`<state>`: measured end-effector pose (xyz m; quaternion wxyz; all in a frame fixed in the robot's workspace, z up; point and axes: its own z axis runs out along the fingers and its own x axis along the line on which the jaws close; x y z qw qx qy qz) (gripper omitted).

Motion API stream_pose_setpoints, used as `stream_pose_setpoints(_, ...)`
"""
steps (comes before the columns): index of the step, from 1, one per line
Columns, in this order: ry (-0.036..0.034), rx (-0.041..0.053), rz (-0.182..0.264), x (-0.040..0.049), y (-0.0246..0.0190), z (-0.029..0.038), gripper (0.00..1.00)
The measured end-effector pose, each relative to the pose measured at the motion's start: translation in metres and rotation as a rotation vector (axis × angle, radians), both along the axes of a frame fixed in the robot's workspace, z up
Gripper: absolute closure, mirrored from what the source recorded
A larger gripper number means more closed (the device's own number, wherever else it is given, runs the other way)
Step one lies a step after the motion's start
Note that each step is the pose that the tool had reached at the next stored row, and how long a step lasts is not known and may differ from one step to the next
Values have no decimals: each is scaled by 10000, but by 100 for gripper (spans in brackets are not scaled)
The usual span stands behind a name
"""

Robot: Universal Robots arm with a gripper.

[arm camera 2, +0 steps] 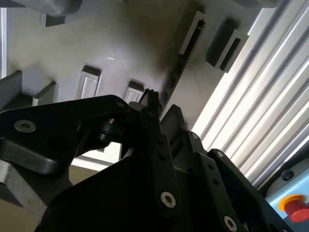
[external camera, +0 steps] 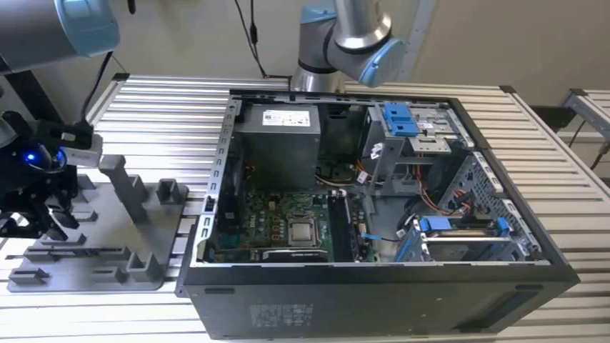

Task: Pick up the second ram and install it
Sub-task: 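Pick up the second ram and move it above second insertion slot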

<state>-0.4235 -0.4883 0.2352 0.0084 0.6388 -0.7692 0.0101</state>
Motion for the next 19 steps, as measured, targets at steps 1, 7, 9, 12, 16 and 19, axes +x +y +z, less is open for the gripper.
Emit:
stream_pose_setpoints(1, 0, 1, 17, -1, -23, -7, 70)
stream_pose_setpoints(7, -5, 5, 292, -3, -96, -70, 70)
stream_pose_setpoints(9, -46, 4, 510, -3, -98, -86, 70)
stream_pose_setpoints(12, -116, 3, 908, -4, -98, -113, 70)
stream_pose_setpoints(16, -128, 4, 1121, -14, -98, -153, 70)
stream_pose_setpoints(19, -128, 3, 1191, -15, -98, -164, 70)
